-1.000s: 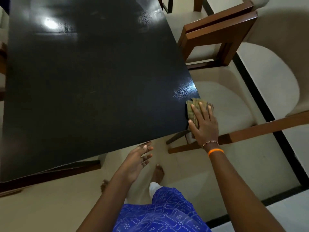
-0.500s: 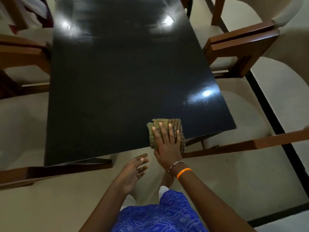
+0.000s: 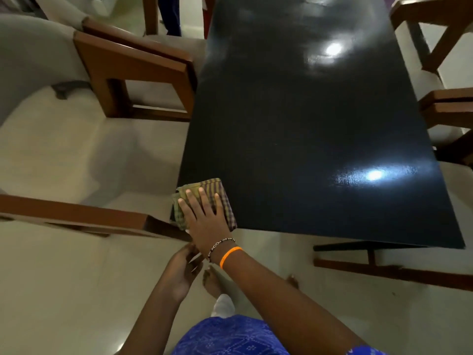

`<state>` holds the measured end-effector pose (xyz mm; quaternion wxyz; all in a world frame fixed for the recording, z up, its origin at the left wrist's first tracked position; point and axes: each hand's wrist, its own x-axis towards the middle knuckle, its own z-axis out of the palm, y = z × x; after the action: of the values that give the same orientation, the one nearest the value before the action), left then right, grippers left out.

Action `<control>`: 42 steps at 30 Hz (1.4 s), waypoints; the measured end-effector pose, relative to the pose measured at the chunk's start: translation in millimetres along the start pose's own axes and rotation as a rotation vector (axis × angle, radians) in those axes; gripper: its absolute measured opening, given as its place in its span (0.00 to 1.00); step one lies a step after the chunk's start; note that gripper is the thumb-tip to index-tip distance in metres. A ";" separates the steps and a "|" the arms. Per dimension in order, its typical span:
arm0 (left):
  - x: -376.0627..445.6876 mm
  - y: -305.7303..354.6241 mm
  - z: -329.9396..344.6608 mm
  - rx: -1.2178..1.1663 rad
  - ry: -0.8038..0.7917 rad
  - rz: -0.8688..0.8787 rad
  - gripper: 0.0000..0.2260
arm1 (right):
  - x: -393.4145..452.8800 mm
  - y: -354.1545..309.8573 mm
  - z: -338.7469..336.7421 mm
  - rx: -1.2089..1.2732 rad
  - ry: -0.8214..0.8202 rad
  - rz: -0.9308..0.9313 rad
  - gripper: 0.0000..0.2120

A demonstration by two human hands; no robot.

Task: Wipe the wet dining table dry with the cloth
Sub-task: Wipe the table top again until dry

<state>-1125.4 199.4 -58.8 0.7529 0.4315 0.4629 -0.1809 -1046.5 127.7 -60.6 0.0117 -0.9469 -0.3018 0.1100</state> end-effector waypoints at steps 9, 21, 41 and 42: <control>-1.1 8.7 5.4 -0.066 0.019 0.019 0.10 | 1.4 1.2 -3.4 0.059 0.016 -0.103 0.28; -22.1 -31.1 100.5 0.308 -0.087 -0.021 0.11 | -113.7 181.9 8.5 -0.122 0.144 -0.152 0.27; -58.1 -127.4 289.0 0.725 -0.347 0.070 0.11 | -315.0 453.3 8.6 0.017 0.197 0.290 0.27; -58.1 -127.7 289.5 0.734 -0.354 0.075 0.11 | -320.4 459.2 11.8 0.116 0.237 0.350 0.27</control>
<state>-1083.9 -116.4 -13.1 0.6231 0.6503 0.2146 -0.3779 -1042.0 -432.3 -48.3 0.0824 -0.9889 -0.1227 0.0153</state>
